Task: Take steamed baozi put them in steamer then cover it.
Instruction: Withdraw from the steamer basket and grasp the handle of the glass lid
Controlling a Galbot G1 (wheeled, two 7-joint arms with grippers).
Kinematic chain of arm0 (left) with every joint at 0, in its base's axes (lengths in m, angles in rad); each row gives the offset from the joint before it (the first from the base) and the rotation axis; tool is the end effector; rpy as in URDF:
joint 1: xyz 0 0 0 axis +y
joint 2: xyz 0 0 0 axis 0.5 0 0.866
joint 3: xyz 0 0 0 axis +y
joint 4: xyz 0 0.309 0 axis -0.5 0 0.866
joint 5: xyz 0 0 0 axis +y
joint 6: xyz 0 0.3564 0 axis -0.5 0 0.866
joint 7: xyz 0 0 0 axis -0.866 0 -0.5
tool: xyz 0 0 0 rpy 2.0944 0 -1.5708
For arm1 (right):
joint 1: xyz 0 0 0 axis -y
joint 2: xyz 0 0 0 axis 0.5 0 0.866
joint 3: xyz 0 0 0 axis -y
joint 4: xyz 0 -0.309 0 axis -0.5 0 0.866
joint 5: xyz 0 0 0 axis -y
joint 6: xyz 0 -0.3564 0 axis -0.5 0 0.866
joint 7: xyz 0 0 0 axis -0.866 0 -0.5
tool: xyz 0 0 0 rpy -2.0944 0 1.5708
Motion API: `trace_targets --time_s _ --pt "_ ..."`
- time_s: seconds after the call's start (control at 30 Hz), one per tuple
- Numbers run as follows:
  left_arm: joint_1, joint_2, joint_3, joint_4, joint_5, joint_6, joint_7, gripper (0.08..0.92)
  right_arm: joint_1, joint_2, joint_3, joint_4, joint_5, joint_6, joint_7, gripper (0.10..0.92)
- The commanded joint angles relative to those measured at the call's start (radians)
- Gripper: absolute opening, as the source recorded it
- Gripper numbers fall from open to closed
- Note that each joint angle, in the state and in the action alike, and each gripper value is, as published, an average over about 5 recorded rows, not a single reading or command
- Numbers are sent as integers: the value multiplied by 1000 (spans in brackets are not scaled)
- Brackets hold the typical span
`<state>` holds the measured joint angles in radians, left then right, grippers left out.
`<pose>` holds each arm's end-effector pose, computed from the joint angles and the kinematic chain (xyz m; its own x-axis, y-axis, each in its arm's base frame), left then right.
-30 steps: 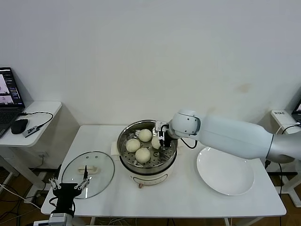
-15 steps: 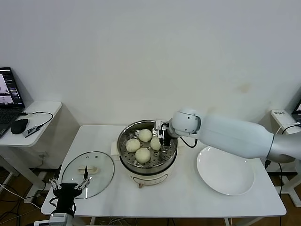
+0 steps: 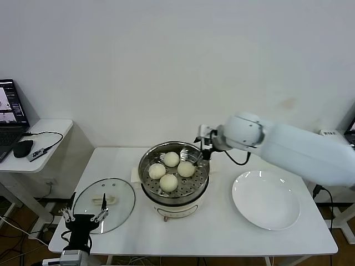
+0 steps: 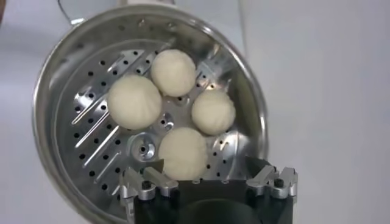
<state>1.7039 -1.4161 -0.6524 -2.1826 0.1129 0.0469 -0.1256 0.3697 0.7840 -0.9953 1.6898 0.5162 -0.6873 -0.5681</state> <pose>0.1698 0.0531 -0.2537 -0.9881 -0.1488 0.0386 -0.1292 0.9400 0.3159 0.4362 0.0607 -0.0491 -0.4728 -0.4142 0.7778 -0.8771 0.1361 -0.4607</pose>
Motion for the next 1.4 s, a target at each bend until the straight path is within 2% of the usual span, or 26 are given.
trace_targets --time_s 0.03,0.17,0.27,0.4,0.53,0.73,0.87,1.07,1.17,1.4 --pt "6 2 10 -8 4 -1 0 823 -390 -358 424 240 66 137 255 823" --pt "10 1 15 -10 7 -3 0 823 -875 -423 864 298 45 250 377 823" --pt "11 -1 21 -4 11 -8 -1 823 -1267 -378 1250 327 7 336 439 823" --pt "16 -7 27 13 18 -23 -3 823 -1616 -178 1616 343 -73 489 508 823" --pt "17 -10 31 35 21 -34 -8 823 -1767 75 1807 336 -182 641 490 823" --pt "4 -7 40 69 42 -41 -21 823 -1848 396 1964 327 -229 754 404 823" --pt "-12 10 55 96 128 -66 -33 823 -1869 516 1999 308 -217 784 354 823" --pt "-49 47 36 206 613 -197 -96 823 -1932 564 1977 310 -173 850 285 823" --pt "-58 77 6 250 814 -244 -67 823 -1958 573 1975 304 -151 895 255 823" --pt "-83 130 -27 305 1107 -242 -22 823 -2003 617 1961 249 -147 963 270 823"
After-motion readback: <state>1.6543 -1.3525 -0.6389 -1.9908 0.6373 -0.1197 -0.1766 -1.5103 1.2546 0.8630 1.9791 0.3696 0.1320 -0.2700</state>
